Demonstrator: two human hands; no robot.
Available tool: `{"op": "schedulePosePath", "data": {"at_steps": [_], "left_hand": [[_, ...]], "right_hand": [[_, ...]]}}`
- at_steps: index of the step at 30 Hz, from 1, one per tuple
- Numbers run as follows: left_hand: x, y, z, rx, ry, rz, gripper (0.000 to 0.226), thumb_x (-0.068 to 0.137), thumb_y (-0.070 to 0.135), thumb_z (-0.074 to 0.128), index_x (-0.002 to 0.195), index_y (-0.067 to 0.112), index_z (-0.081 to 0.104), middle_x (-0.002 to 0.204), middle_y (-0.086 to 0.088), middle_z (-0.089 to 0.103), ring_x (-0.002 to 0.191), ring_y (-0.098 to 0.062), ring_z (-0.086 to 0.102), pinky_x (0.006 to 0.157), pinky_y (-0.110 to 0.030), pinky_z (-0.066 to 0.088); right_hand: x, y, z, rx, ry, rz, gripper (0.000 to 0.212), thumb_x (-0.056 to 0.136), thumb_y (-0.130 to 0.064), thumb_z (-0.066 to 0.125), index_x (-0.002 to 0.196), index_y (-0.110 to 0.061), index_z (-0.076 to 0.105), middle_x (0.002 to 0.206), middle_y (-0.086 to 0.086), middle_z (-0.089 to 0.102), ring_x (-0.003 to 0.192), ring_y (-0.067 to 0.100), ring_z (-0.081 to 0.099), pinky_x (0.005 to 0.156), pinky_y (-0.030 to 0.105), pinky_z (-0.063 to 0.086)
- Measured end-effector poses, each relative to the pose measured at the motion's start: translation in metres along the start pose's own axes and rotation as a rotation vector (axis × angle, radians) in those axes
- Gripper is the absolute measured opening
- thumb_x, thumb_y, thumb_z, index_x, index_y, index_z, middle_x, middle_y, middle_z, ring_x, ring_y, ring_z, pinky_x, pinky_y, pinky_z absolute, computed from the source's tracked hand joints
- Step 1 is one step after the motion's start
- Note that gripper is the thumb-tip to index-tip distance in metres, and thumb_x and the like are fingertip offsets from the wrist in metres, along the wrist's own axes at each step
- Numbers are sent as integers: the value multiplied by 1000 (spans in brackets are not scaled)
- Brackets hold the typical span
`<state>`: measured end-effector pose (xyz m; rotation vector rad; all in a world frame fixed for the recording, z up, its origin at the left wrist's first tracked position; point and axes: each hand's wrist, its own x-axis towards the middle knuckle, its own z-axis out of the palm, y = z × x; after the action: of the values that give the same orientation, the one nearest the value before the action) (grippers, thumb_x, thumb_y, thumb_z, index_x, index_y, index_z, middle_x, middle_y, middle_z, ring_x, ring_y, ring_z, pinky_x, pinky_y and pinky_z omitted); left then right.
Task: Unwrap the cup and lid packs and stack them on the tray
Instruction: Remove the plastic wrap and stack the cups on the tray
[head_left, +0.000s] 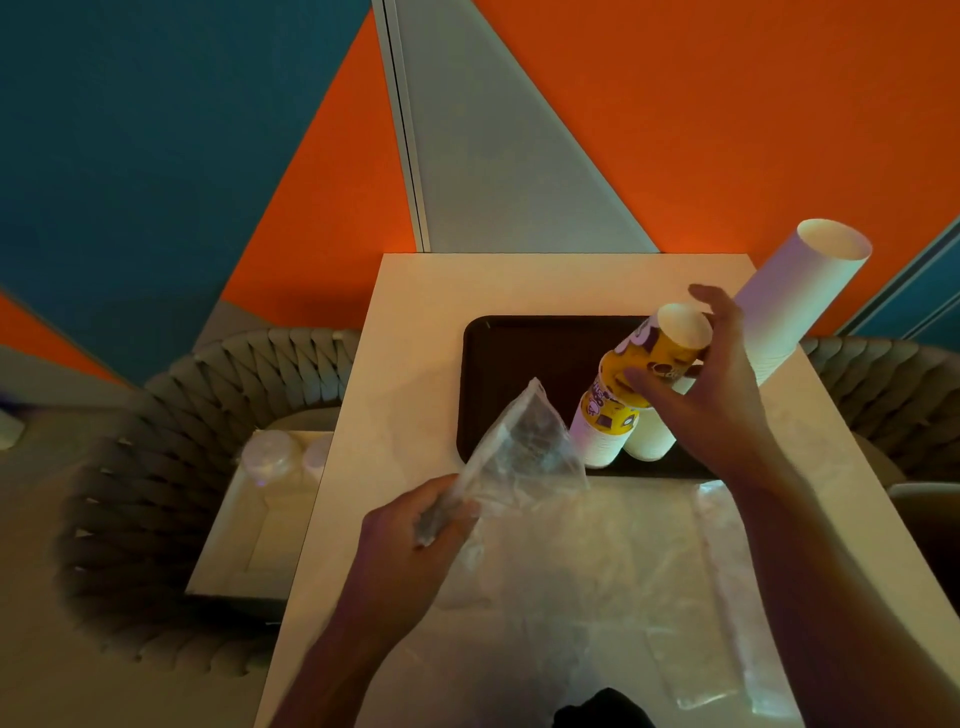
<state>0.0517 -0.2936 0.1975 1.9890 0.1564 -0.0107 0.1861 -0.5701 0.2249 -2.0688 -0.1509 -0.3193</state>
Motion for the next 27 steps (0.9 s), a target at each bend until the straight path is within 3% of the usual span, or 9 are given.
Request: {"op": "schedulePosePath", "data": {"at_steps": [3,7,11,15,20,23,25,27], "left_hand": [[-1,-1,0,0,-2,-11,20,91,36,65,106,49,65,96,27,72,92,3,68,76,-10,51],[-2,-3,-1,-1,-4,-18,16,88,44,62,102,52,64,94,29,71,91,5,68,75,-8,51],[-2,-3,-1,0,-8,-6,19,92,35,64,103,50,64,96,29,71,91,4,68,75,-9,50],[0,-5,-1,-19,9,3,20,85,48,59,104,50,63,97,29,71,92,5,68,76,-8,50],[2,-9,1,-80,22,11,13,91,44,63,102,47,67,97,22,73,90,-1,70,78,-19,55],[5,-7,3,-168,49,23,11,93,46,63,98,41,71,92,12,75,85,-7,71,74,-21,56],[6,-1,5,-228,74,33,15,91,43,58,95,37,72,88,7,74,81,-9,70,71,-18,55],[8,5,7,-265,110,55,18,91,38,54,94,42,71,89,11,73,82,-7,70,74,-17,55]], "right_hand": [[5,12,4,-34,-12,0,83,78,-18,86,139,-35,32,126,6,55,116,30,59,93,46,56],[7,18,12,-111,-57,8,66,81,-9,82,133,-20,43,122,1,51,110,21,55,86,39,55],[7,34,19,-273,-103,-3,50,80,-6,80,124,-11,56,126,4,53,107,15,51,88,49,55],[0,41,24,-343,-125,27,47,82,-6,80,124,-13,62,134,4,50,110,24,56,88,52,57],[-6,34,26,-404,-76,20,53,81,-9,79,129,-15,61,143,9,42,121,33,49,99,45,48],[-19,20,29,-276,105,-2,46,83,-10,77,125,-17,59,128,-2,46,107,21,53,87,36,49],[-33,8,34,-100,153,152,33,87,-14,74,116,-21,60,109,-7,55,89,13,59,72,27,50],[-48,-4,41,129,41,392,15,92,-18,70,104,-23,62,90,-4,63,73,12,61,63,26,50]]}}
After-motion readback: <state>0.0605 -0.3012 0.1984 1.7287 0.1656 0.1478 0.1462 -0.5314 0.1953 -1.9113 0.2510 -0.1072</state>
